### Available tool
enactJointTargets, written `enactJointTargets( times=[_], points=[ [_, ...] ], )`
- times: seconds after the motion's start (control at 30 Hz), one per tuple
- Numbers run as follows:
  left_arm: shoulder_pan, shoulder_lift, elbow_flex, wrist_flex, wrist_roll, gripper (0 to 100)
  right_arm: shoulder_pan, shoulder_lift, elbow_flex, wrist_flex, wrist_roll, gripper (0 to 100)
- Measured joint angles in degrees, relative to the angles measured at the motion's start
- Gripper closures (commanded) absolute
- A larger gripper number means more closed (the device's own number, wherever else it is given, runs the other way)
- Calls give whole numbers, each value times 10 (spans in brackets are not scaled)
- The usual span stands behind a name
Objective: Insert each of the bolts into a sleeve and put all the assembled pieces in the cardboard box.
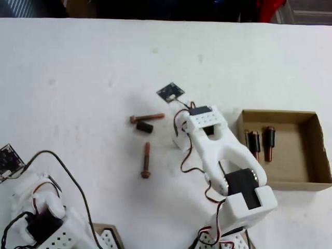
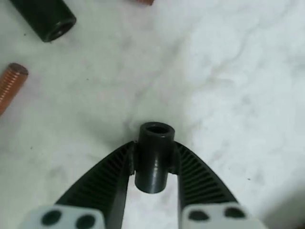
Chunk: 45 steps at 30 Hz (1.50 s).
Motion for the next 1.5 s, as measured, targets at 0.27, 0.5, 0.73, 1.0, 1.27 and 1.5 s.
enactJointTargets(
  times=[0.27, 0.5, 0.73, 1.0, 1.27, 1.5],
  points=[
    [0, 0, 0, 0, 0, 977, 6, 32, -33, 2, 2, 954],
    [40, 0, 0, -2, 0, 977, 25, 5, -33, 20, 1, 953],
    [57, 0, 0, -66, -6, 976, 13, -104, -33, 89, 1, 954],
    [75, 0, 0, -75, -119, 977, 12, -268, -33, 164, 1, 954],
    [132, 0, 0, -75, -123, 977, 12, -391, -33, 236, 1, 954],
    [178, 0, 0, -94, -180, 978, 12, -497, -33, 308, 1, 980]
  ],
)
